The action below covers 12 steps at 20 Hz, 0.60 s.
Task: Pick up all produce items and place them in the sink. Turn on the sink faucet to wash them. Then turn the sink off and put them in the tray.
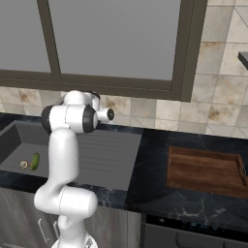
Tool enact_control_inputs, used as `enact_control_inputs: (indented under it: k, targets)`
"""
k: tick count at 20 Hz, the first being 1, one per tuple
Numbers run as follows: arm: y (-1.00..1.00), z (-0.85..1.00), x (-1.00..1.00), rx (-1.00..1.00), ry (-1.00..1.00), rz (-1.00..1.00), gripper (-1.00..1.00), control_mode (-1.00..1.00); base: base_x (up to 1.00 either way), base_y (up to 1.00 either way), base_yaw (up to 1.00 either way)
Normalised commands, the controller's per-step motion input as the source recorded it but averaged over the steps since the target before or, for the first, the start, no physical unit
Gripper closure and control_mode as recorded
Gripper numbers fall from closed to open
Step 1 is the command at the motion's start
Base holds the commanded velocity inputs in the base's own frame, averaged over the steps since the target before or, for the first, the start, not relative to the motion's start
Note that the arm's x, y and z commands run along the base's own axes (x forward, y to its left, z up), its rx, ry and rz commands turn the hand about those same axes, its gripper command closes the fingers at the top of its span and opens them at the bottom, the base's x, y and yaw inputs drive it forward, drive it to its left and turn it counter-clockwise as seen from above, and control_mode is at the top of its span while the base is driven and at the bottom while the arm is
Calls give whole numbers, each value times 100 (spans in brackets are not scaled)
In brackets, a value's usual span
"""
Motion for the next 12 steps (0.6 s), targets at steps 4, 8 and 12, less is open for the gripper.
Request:
enact_control_inputs:
  k: [4, 8, 12]
  targets:
    - [13, 0, -25, 0, 0, 6, -100, -100, 0, 0, 0]
    - [22, 0, 1, 0, 0, 4, -100, -100, 0, 0, 0]
    - [33, 0, 15, 0, 2, 1, -100, -100, 0, 0, 0]
